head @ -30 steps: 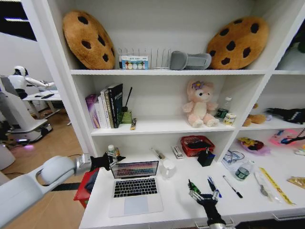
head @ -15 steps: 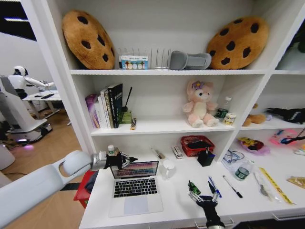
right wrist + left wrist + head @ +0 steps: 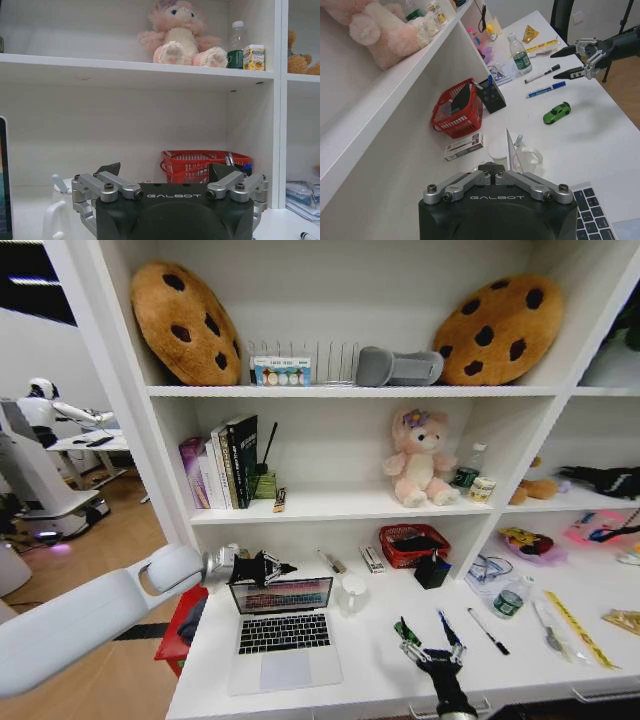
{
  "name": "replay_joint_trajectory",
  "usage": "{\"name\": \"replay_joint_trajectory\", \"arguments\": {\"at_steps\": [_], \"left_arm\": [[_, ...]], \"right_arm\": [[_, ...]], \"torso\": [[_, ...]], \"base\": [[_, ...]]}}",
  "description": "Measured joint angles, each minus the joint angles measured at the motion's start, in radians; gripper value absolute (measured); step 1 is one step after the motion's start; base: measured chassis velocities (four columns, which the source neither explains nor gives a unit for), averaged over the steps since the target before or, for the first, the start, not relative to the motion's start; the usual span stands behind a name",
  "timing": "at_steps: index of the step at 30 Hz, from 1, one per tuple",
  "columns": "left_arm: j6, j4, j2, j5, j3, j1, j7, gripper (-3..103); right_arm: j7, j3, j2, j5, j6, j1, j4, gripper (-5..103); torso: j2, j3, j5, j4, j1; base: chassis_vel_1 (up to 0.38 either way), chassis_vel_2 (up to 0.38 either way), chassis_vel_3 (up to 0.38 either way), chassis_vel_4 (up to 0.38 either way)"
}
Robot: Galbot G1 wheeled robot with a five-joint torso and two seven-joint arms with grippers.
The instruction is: Organize the objects on the table.
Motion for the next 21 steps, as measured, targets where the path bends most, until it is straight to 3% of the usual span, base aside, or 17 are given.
{"name": "replay_joint_trajectory", "arguments": {"at_steps": [4, 10, 15, 21], "left_arm": [[-0.002, 0.011, -0.001, 0.017, 0.008, -0.01, 0.011, 0], [-0.041, 0.059, 0.006, 0.128, 0.01, -0.005, 0.057, 0], [-0.055, 0.072, 0.006, 0.163, 0.003, 0.0, 0.073, 0], [-0.088, 0.094, 0.018, 0.219, -0.015, 0.012, 0.13, 0]], "right_arm": [[0.0, 0.001, -0.002, 0.003, -0.001, 0.003, 0.003, 100], [-0.001, 0.001, -0.003, 0.005, 0.002, 0.009, -0.01, 100], [-0.001, 0.0, -0.003, 0.005, 0.003, 0.009, -0.012, 100], [-0.001, 0.001, -0.014, 0.007, 0.004, 0.012, -0.016, 100]], "torso": [[0.0, 0.0, 0.0, 0.0002, 0.0], [0.0, 0.0, -0.0001, 0.0004, 0.0], [0.0, 0.0, -0.0001, 0.0004, 0.0], [0.0, 0.0, -0.0001, 0.0002, 0.0]], "base": [[0.0, 0.0, 0.0, 0.0], [0.0, 0.0, 0.0, 0.0], [0.0, 0.0, 0.0, 0.0], [0.0, 0.0, 0.0, 0.0]]}}
